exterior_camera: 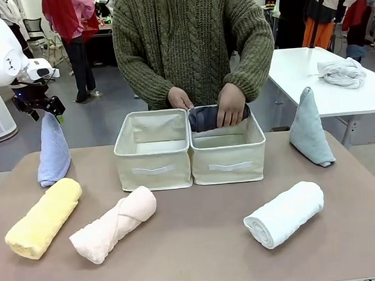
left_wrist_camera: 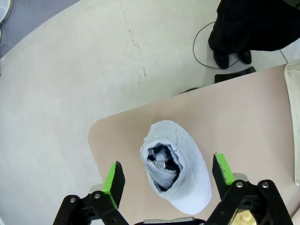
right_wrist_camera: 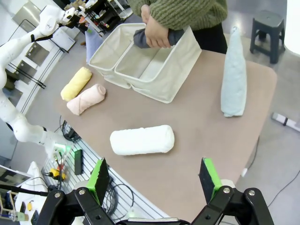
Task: Sort the towels based on their folding style.
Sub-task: Pick up one triangle-folded towel and place it in the left Fabric basket.
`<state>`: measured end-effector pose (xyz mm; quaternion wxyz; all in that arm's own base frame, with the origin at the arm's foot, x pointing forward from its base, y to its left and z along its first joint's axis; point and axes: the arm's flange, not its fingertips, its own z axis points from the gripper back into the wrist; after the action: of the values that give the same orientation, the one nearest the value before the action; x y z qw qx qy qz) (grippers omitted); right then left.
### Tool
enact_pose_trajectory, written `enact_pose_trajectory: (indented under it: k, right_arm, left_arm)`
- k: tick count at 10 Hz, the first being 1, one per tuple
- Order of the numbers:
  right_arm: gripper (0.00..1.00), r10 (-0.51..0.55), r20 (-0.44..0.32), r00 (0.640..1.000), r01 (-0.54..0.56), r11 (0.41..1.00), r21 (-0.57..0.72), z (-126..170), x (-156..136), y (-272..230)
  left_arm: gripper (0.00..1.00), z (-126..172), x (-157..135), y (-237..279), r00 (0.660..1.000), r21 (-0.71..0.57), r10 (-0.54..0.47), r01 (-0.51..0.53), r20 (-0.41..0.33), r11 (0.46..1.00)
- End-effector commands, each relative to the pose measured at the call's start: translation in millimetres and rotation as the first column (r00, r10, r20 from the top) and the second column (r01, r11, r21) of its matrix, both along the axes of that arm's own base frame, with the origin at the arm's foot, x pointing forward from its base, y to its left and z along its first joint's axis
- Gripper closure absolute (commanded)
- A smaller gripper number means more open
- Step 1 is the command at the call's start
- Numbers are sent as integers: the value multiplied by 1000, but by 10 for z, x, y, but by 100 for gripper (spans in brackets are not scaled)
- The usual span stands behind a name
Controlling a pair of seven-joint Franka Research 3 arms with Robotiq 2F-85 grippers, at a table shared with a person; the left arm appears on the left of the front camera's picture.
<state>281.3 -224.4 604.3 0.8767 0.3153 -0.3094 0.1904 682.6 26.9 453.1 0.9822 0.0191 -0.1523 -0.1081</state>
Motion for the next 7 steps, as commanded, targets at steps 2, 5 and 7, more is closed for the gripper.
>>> enact_pose_trajectory:
  k: [2,5,7]
  right_arm:
    - [0,6,8,1000,-6,1000,15,1,5,8]
    - [0,6,8,1000,-6,1000,15,1,5,8]
    - [0,6,8,1000,-6,1000,15,1,5,8]
  left_arm:
    - [63,29,92,-17,1000,21,2,-2,-10,1000]
    - [100,39,75,-15,1000,19,12,-11,-21,1000]
    - [89,32,72,-16,1000,17,13,-13,-28,1000]
